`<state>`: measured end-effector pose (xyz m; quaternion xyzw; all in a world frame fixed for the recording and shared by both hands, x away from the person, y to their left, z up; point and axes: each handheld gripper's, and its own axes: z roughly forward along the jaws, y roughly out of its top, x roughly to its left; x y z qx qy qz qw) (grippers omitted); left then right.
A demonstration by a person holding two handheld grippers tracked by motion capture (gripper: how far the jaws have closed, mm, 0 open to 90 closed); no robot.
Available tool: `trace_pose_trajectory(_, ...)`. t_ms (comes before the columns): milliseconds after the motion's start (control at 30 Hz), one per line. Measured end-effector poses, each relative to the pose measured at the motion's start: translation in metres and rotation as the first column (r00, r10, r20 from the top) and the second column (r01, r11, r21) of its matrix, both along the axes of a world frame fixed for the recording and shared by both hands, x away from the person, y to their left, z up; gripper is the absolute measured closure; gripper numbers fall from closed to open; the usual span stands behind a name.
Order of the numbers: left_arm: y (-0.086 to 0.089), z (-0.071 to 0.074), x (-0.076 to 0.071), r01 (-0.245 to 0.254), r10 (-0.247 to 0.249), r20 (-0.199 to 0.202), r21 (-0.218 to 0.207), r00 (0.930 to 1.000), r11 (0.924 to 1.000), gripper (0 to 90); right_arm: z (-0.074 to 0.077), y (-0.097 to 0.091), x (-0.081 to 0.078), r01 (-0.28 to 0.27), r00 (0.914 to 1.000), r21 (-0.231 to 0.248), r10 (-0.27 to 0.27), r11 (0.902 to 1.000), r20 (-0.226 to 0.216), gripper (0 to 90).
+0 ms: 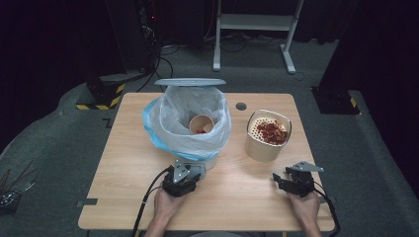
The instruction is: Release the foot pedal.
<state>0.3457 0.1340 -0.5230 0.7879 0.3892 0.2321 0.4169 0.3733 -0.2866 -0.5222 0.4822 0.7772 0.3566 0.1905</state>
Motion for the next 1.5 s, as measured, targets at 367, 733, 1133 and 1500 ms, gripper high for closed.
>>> trace_pose_trajectory(367, -0.001, 0.007, -0.004, 0.002, -0.002, 0.013, 0.012, 0.9999, 0.9999, 43.0, 0.0, 0.002, -0.001, -0.003, 1.0, -0.021, 0.003, 0.9998, 0.006, 36.7)
trace_pose_trajectory(733, 0.011, 0.014, -0.009, -0.007, 0.007, -0.007, -0.039, 1.0, 0.9992, 41.2, 0.0, 0.002, 0.0, -0.001, 1.0, -0.014, 0.001, 0.9999, 0.003, 36.3)
trace_pose_trajectory(1133, 0.048, 0.011, -0.015, -0.101, 0.099, -0.048, -0.036, 0.9939, 0.9942, 37.9, 0.0, 0.003, -0.001, -0.004, 1.0, -0.027, 0.004, 0.9996, 0.005, 35.7)
trace_pose_trajectory(1500, 0.07, -0.005, -0.01, -0.207, 0.212, -0.116, 0.053, 0.9704, 0.9769, 35.6, 0.0, 0.004, -0.001, -0.007, 0.9999, -0.035, 0.008, 0.9994, 0.01, 35.2)
